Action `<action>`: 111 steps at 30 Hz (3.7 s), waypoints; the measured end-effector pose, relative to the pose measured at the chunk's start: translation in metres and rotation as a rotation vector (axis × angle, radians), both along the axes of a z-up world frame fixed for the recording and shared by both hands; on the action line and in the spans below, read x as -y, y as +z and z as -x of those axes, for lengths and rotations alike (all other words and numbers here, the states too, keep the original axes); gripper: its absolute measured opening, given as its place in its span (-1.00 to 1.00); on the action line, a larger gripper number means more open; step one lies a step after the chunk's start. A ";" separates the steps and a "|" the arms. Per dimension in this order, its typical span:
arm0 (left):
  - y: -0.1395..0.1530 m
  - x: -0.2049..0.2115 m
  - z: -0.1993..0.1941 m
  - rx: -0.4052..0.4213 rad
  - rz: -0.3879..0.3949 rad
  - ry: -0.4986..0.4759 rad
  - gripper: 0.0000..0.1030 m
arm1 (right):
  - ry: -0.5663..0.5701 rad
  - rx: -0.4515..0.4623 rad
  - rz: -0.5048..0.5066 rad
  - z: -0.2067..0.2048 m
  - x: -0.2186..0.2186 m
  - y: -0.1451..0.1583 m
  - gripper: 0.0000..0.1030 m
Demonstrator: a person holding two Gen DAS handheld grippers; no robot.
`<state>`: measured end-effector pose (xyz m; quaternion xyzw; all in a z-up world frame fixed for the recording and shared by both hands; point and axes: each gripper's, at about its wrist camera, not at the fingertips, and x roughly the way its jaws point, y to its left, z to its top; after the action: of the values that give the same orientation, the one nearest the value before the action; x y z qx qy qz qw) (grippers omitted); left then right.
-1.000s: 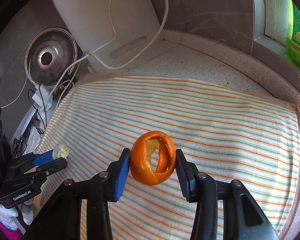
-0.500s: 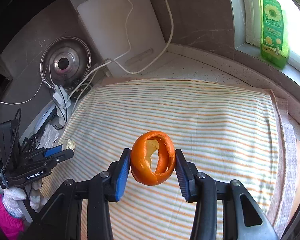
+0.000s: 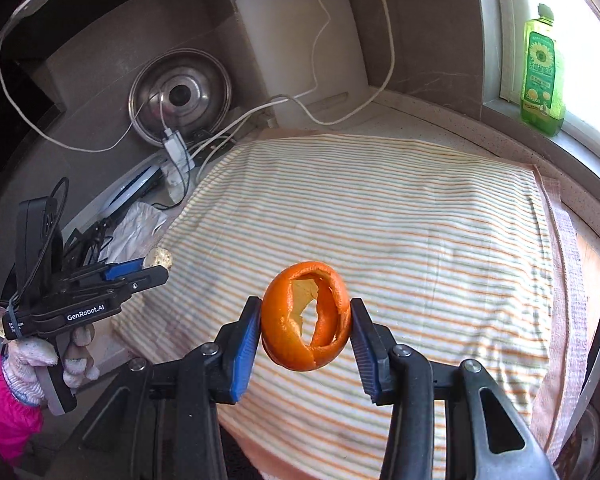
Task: Collect trash
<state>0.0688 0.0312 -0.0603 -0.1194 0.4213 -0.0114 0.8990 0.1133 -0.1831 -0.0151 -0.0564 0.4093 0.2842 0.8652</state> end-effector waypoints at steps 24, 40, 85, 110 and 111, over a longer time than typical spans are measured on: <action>-0.065 -0.013 0.125 -0.122 0.017 0.048 -0.31 | 0.166 -0.155 -0.026 0.121 -0.042 -0.058 -0.13; -0.123 0.006 0.150 -0.246 0.018 0.015 -0.31 | 0.207 -0.289 0.056 0.155 -0.052 -0.125 -0.13; -0.161 0.019 0.133 -0.340 0.009 0.032 -0.31 | 0.186 -0.312 0.198 0.147 -0.066 -0.186 -0.08; -0.137 0.013 0.132 -0.329 -0.026 0.062 -0.09 | 0.177 -0.305 0.168 0.140 -0.063 -0.168 0.09; -0.135 0.012 0.132 -0.326 -0.029 0.064 -0.09 | 0.179 -0.302 0.165 0.141 -0.063 -0.166 0.10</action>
<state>-0.0636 0.0191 -0.1955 -0.1201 0.5576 0.0430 0.8202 -0.0274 -0.1199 -0.1806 -0.1198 0.5496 0.3306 0.7578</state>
